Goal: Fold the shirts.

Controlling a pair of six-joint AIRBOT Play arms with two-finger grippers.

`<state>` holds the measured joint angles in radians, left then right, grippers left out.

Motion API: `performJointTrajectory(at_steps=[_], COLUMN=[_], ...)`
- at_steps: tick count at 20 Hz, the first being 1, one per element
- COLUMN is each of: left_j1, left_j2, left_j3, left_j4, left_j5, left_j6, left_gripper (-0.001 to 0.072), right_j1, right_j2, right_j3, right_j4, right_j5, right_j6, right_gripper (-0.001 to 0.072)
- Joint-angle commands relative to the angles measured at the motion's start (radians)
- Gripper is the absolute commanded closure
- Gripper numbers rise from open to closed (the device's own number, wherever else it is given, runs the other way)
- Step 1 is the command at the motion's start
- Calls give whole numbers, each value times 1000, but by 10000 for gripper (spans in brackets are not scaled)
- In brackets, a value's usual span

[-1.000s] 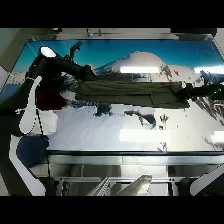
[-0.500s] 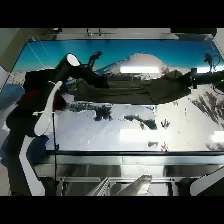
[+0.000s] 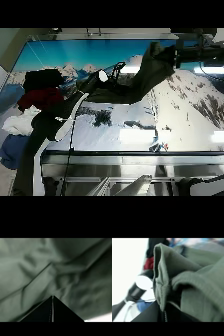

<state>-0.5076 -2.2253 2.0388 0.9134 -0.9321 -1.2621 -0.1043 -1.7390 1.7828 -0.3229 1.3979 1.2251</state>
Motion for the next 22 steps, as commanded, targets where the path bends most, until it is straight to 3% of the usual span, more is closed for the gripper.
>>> performJointTrajectory(at_steps=[1,6,10,13,15,16,17,18,20,21,22], left_j1=[0,216,462,589,645,663,672,678,676,675,666], left_j2=[13,294,536,663,724,743,753,760,760,760,760], left_j3=[51,71,70,-35,-149,-201,-240,-275,-314,-323,-325], left_j4=[2,3,0,0,0,0,0,0,1,0,0], left_j5=[-76,-419,-445,-399,-374,-365,-357,-340,-312,-300,-293], left_j6=[-3,0,-4,-3,-2,14,31,41,42,42,42], left_gripper=[694,695,694,694,693,693,693,693,693,693,693], right_j1=[128,266,447,612,689,717,738,747,736,714,689], right_j2=[11,-41,-160,-286,-368,-402,-426,-436,-430,-418,-404], right_j3=[1,1,1,1,1,1,1,1,1,1,1], right_j4=[22,-5,77,330,603,762,904,1005,1108,1110,1086], right_j5=[-84,-251,-540,-827,-926,-924,-900,-863,-794,-757,-724], right_j6=[37,51,0,-218,-447,-584,-704,-805,-947,-962,-964], right_gripper=[697,697,696,696,669,438,86,-2,-1,8,103])
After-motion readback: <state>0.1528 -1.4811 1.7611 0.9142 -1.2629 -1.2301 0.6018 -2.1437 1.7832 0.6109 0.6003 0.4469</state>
